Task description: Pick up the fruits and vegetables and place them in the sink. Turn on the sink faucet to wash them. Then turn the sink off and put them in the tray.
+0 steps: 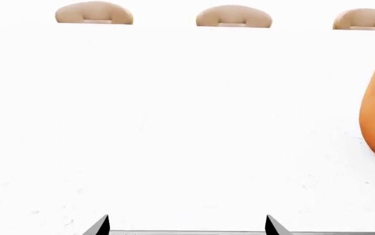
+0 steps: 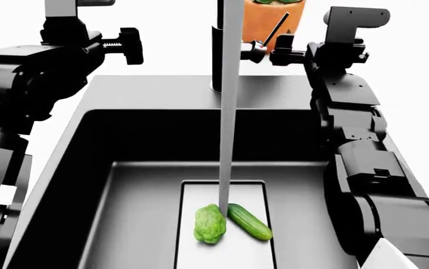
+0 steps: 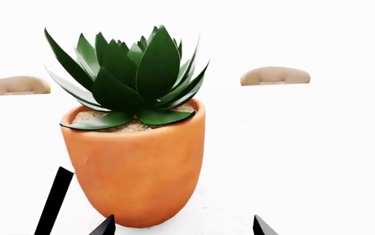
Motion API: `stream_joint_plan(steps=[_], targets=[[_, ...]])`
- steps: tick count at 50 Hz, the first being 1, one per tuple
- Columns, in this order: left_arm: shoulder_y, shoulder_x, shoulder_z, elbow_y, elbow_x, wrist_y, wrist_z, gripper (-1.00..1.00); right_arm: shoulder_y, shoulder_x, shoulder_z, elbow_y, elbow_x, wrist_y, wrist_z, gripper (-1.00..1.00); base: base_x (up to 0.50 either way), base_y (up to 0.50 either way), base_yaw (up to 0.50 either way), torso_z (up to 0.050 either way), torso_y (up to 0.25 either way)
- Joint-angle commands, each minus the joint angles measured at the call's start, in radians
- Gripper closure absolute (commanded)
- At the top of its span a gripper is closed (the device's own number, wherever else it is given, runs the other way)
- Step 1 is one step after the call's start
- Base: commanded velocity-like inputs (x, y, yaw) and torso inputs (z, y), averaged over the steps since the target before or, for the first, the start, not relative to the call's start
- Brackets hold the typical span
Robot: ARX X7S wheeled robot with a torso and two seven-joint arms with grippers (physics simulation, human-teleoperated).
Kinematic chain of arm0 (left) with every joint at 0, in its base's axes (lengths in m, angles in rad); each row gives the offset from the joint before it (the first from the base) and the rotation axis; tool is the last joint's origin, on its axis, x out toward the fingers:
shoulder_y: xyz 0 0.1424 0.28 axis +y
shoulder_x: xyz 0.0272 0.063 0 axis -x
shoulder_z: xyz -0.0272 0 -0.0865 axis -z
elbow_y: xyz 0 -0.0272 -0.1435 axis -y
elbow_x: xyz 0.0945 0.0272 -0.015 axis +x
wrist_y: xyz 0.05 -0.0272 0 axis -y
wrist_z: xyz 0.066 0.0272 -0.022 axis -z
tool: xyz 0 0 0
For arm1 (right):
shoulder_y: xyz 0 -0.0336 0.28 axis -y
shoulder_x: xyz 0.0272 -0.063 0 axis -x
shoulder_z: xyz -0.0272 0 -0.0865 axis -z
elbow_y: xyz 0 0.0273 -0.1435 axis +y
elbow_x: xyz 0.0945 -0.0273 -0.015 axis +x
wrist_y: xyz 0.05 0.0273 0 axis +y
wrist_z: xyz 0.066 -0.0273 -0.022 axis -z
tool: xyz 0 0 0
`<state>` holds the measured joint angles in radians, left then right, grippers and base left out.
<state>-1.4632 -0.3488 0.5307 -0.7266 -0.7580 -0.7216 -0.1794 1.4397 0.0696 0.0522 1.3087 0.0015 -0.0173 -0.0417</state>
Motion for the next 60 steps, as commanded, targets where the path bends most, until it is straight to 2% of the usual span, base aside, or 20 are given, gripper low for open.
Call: stream_joint_plan(steps=[1, 24, 33, 39, 45, 55, 57, 60], targets=[[0.003, -0.001, -0.002, 0.005, -0.005, -0.006, -0.004, -1.00, 0.001, -0.003, -0.009, 0.000, -0.003, -0.001, -0.003, -1.00, 0.00, 0.00, 0.00, 0.000, 0.000], [0.010, -0.015, -0.004, 0.034, -0.012, -0.023, -0.016, -1.00, 0.021, -0.019, -0.032, 0.000, 0.000, 0.005, -0.030, -1.00, 0.00, 0.00, 0.00, 0.000, 0.000], [0.017, -0.015, -0.004, 0.044, -0.018, -0.027, -0.017, -1.00, 0.064, -0.045, -0.055, 0.000, 0.001, 0.011, -0.122, -1.00, 0.00, 0.00, 0.00, 0.000, 0.000], [0.017, -0.014, -0.004, 0.046, -0.018, -0.026, -0.018, -1.00, 0.091, -0.065, -0.111, 0.000, -0.010, 0.015, -0.190, -1.00, 0.00, 0.00, 0.00, 0.000, 0.000], [0.010, -0.007, 0.000, 0.031, -0.016, -0.021, -0.007, -1.00, 0.116, -0.069, -0.290, -0.001, 0.122, 0.009, -0.223, -1.00, 0.00, 0.00, 0.00, 0.000, 0.000], [0.016, -0.011, 0.002, 0.040, -0.019, -0.027, -0.005, -1.00, 0.190, -0.010, -0.235, -0.002, 0.129, -0.047, -0.059, -1.00, 0.00, 0.00, 0.00, 0.000, 0.002], [0.016, -0.011, 0.004, 0.041, -0.019, -0.030, -0.004, -1.00, 0.189, 0.011, -0.246, -0.062, 0.119, 0.011, -0.061, -1.00, 0.00, 0.00, 0.00, 0.000, 0.000], [0.015, -0.008, 0.015, 0.045, -0.014, -0.036, 0.001, -1.00, 0.094, 0.076, -0.280, -0.487, 0.118, 0.386, -0.079, -1.00, 0.00, 0.00, 0.00, 0.000, 0.000]])
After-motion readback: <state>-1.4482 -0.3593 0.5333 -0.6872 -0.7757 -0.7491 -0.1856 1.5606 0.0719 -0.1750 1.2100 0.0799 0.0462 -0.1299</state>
